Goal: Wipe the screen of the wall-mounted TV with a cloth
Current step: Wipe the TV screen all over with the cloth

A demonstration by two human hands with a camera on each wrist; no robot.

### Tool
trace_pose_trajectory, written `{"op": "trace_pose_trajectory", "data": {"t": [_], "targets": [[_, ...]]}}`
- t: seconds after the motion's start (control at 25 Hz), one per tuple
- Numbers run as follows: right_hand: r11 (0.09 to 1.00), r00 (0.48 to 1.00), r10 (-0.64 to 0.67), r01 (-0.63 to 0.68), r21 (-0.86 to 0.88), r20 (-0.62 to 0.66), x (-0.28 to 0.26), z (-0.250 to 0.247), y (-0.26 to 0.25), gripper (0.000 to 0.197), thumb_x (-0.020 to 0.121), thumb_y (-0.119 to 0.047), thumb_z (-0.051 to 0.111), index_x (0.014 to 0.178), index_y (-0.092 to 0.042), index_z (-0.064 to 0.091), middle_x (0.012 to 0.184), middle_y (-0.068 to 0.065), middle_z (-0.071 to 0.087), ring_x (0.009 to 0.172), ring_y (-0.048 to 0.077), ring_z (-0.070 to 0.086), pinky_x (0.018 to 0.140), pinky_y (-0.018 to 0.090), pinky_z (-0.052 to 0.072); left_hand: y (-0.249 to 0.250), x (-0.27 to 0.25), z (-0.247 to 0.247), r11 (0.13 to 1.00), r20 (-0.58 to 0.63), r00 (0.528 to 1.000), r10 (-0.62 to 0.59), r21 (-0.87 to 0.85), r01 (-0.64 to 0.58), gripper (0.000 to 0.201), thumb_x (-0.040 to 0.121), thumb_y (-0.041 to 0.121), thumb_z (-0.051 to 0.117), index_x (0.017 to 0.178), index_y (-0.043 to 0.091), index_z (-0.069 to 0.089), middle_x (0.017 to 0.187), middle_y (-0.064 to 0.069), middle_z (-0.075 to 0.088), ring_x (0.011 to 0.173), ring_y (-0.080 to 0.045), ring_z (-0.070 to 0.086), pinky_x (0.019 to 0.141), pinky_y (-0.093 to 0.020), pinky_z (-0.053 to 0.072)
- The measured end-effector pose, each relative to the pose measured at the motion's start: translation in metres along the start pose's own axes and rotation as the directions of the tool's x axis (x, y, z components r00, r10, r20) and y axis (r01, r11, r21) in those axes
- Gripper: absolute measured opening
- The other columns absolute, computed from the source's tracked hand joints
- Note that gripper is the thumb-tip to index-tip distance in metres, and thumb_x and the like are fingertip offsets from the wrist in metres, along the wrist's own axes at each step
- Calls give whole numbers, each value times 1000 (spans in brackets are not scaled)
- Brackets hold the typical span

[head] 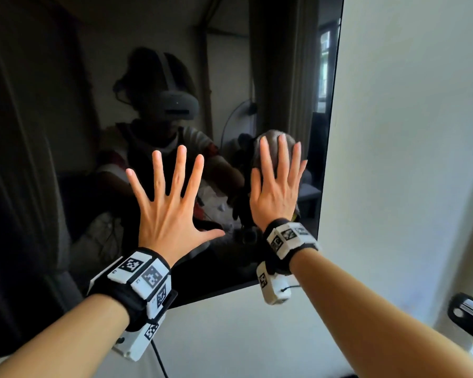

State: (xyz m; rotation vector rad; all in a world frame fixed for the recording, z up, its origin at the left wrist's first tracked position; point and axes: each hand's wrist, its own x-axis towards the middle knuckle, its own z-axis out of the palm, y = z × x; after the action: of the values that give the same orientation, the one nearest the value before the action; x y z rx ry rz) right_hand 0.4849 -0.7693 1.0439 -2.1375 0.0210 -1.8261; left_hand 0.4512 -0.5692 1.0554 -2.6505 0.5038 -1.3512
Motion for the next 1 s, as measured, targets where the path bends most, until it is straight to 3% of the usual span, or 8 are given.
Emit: {"op": "trace_pose_trajectory", "data": {"t": [0.16, 0.32, 0.52, 0.68, 0.76, 0.88, 0.96, 1.0], "targets": [[992, 991, -123, 124, -20, 46, -12, 2, 3, 51, 101, -34, 37, 151, -28, 27, 159, 7, 21, 148, 36, 10, 119, 59, 9, -6, -3, 3, 1000, -28, 999, 18, 4, -18, 142, 57, 87, 64, 160, 18, -4, 168, -11, -7, 152, -44, -5, 110, -75, -7], [983, 980, 184, -181, 33, -82, 46, -2, -25, 51, 100, -33, 37, 150, -24, 33, 159, 10, 25, 148, 36, 10, 119, 58, 7, -26, -9, 0, 1000, -16, 1000, 22, 20, -21, 137, 58, 86, 63, 161, 19, 2, 169, -7, -2, 152, -40, -7, 109, -75, -11], [952, 951, -305, 304, 23, 53, 13, 5, -67, 49, 99, -30, 47, 147, -26, 40, 156, 8, 32, 149, 32, 11, 121, 51, 1, -59, -10, -14, 999, -35, 998, -51, -6, 51, 140, 55, 87, 63, 161, 20, 2, 169, -5, -6, 152, -44, -8, 106, -80, -7], [996, 991, 90, -87, 36, -102, 75, 2, -87, 50, 100, -32, 42, 150, -26, 34, 158, 9, 26, 148, 36, 13, 120, 57, 8, -95, -10, -28, 995, -43, 994, -97, -7, 97, 144, 51, 90, 59, 161, 19, -1, 169, -5, -9, 151, -46, -11, 105, -82, -6], [999, 997, -45, 45, 12, -70, 53, 9, -106, 50, 100, -32, 43, 149, -26, 36, 158, 9, 27, 148, 36, 12, 120, 56, 5, -106, -12, -31, 994, -29, 994, -108, -13, 108, 145, 50, 91, 60, 161, 21, -2, 169, -4, -10, 151, -43, -14, 105, -82, -6], [915, 913, -402, 404, -9, 70, 15, 11, -119, 49, 98, -30, 49, 146, -26, 43, 155, 8, 34, 146, 35, 18, 119, 55, 9, -115, -15, -32, 996, -20, 996, -83, 10, 83, 144, 51, 92, 58, 161, 21, -2, 169, -3, -8, 152, -41, -8, 109, -80, -2], [937, 938, -345, 346, -48, 19, 45, 12, -111, 49, 99, -31, 47, 147, -26, 42, 156, 8, 33, 146, 35, 18, 119, 55, 10, -128, -21, -32, 997, -28, 997, -73, 22, 74, 141, 53, 94, 54, 161, 20, 1, 169, -3, -6, 153, -41, -4, 111, -78, -1], [982, 981, -189, 188, -36, -40, 65, 12, -111, 49, 99, -32, 44, 148, -26, 39, 157, 9, 30, 146, 36, 17, 119, 57, 10, -136, -25, -31, 997, -35, 996, -77, 21, 78, 140, 54, 95, 53, 161, 20, 2, 169, -3, -5, 153, -42, -3, 111, -78, -3]]}}
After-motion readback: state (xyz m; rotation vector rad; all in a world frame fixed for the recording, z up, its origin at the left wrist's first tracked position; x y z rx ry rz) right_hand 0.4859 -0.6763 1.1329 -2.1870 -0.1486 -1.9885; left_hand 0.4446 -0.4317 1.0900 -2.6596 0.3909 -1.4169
